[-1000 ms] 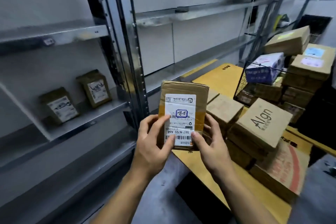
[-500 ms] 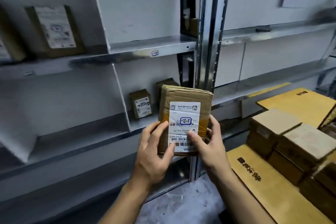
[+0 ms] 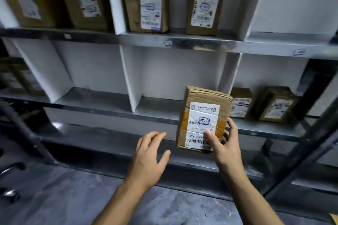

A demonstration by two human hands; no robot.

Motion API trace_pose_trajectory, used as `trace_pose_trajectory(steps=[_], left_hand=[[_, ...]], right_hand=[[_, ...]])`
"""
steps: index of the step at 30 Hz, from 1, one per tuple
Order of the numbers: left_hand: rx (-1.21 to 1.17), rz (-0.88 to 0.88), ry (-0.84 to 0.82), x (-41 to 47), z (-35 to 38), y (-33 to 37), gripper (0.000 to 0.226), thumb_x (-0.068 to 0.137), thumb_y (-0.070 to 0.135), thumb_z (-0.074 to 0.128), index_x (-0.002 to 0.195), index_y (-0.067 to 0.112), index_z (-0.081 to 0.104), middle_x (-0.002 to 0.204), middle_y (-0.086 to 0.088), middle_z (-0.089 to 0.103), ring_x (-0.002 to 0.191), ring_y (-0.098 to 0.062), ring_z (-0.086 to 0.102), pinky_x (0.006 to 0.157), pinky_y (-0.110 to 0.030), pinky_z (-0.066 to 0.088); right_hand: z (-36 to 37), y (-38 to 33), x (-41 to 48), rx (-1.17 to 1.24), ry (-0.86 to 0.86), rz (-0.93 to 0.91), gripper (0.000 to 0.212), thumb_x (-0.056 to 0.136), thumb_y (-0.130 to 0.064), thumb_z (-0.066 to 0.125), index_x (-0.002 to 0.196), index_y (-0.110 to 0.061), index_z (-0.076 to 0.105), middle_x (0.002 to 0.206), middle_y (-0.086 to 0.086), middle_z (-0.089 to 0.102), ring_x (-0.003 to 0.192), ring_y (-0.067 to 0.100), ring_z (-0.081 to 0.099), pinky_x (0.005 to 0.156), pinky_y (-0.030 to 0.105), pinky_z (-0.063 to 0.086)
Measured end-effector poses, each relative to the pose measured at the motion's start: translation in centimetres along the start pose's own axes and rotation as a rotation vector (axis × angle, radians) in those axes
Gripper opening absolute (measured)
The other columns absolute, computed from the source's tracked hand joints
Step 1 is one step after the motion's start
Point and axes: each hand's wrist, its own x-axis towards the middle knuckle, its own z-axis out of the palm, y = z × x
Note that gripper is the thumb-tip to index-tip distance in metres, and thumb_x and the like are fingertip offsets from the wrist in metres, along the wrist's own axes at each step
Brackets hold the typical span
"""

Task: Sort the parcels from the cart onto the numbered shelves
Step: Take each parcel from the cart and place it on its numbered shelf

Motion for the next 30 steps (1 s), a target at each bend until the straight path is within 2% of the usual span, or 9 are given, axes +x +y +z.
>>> trace_pose_trajectory(steps=[3, 6, 9, 13, 15, 17, 22, 25, 30], left_hand=[[0.259, -0.127, -0.042, -0.6, -2.6, -4.8, 0.053, 0.090, 0.041, 0.056, 0.140, 0.029, 0.044, 0.137, 0.009, 0.043, 0.127, -0.014, 0.037, 0.105, -0.032, 0.034], [0.420, -0.228, -0.057, -0.7, -5.2, -8.8, 0.054, 0.089, 0.041, 0.056, 0.140, 0.029, 0.044, 0.137, 0.005, 0.046, 0.126, -0.019, 0.040, 0.105, -0.037, 0.034], [0.502, -0.298, -0.047, -0.5, -7.8, -12.3, 0.054, 0.088, 0.040, 0.057, 0.139, 0.028, 0.046, 0.135, 0.005, 0.047, 0.123, -0.021, 0.042, 0.105, -0.039, 0.035], [0.563, -0.389, -0.036, 0.9, -10.8, -17.3, 0.055, 0.091, 0.043, 0.051, 0.143, 0.032, 0.038, 0.139, 0.009, 0.040, 0.128, -0.018, 0.036, 0.109, -0.037, 0.028], [0.601, -0.419, -0.037, 2.1, -12.1, -19.4, 0.055, 0.091, 0.044, 0.049, 0.144, 0.033, 0.036, 0.140, 0.009, 0.039, 0.130, -0.018, 0.033, 0.109, -0.036, 0.027], [0.618, -0.439, -0.042, 3.3, -13.3, -21.3, 0.055, 0.092, 0.044, 0.049, 0.144, 0.032, 0.036, 0.140, 0.008, 0.039, 0.130, -0.018, 0.033, 0.109, -0.036, 0.026], [0.626, -0.497, -0.015, 5.6, -16.1, -25.8, 0.054, 0.092, 0.042, 0.051, 0.143, 0.032, 0.038, 0.140, 0.007, 0.040, 0.131, -0.018, 0.034, 0.110, -0.037, 0.026], [0.614, -0.525, -0.015, 5.9, -17.3, -28.5, 0.053, 0.092, 0.041, 0.051, 0.143, 0.031, 0.039, 0.140, 0.006, 0.042, 0.130, -0.018, 0.036, 0.110, -0.038, 0.027], [0.561, -0.534, -0.023, 7.5, -18.5, -33.7, 0.052, 0.092, 0.042, 0.049, 0.141, 0.031, 0.039, 0.139, 0.007, 0.042, 0.127, -0.018, 0.038, 0.106, -0.038, 0.032]], right_hand=[[4.8, 1.0, 1.1, 0.003, -0.098, 0.018, 0.065, 0.085, -0.033, 0.076, 0.113, -0.076, 0.035, 0.126, -0.017, 0.060, 0.118, 0.012, 0.061, 0.096, 0.049, 0.055], [9.7, 2.3, 2.2, -0.006, -0.200, 0.038, 0.065, 0.086, -0.033, 0.075, 0.115, -0.076, 0.035, 0.128, -0.011, 0.062, 0.118, 0.014, 0.062, 0.095, 0.048, 0.056], [15.0, 3.6, 3.7, 0.009, -0.298, 0.049, 0.065, 0.086, -0.034, 0.075, 0.116, -0.076, 0.035, 0.124, -0.016, 0.063, 0.112, 0.009, 0.065, 0.088, 0.036, 0.058], [22.2, 4.5, 5.9, 0.058, -0.412, 0.049, 0.065, 0.088, -0.029, 0.074, 0.119, -0.071, 0.036, 0.120, -0.023, 0.063, 0.104, -0.007, 0.063, 0.076, 0.020, 0.059], [25.4, 4.7, 7.0, 0.070, -0.451, 0.043, 0.064, 0.088, -0.027, 0.074, 0.121, -0.068, 0.036, 0.113, -0.035, 0.062, 0.105, -0.012, 0.060, 0.072, 0.011, 0.055], [28.4, 5.0, 8.0, 0.073, -0.484, 0.052, 0.064, 0.090, -0.026, 0.073, 0.123, -0.066, 0.035, 0.106, -0.045, 0.059, 0.103, -0.015, 0.059, 0.068, 0.006, 0.052], [35.6, 5.7, 10.6, 0.055, -0.509, 0.034, 0.064, 0.090, -0.022, 0.074, 0.124, -0.063, 0.039, 0.116, -0.027, 0.062, 0.102, -0.013, 0.060, 0.068, 0.005, 0.050], [39.0, 6.3, 12.0, 0.013, -0.486, 0.020, 0.065, 0.089, -0.022, 0.075, 0.135, -0.049, 0.038, 0.119, -0.028, 0.059, 0.104, -0.017, 0.057, 0.071, 0.003, 0.047], [44.5, 7.3, 14.5, -0.062, -0.415, 0.029, 0.067, 0.088, -0.030, 0.075, 0.138, -0.050, 0.035, 0.113, -0.036, 0.056, 0.101, -0.022, 0.055, 0.068, 0.003, 0.047]])
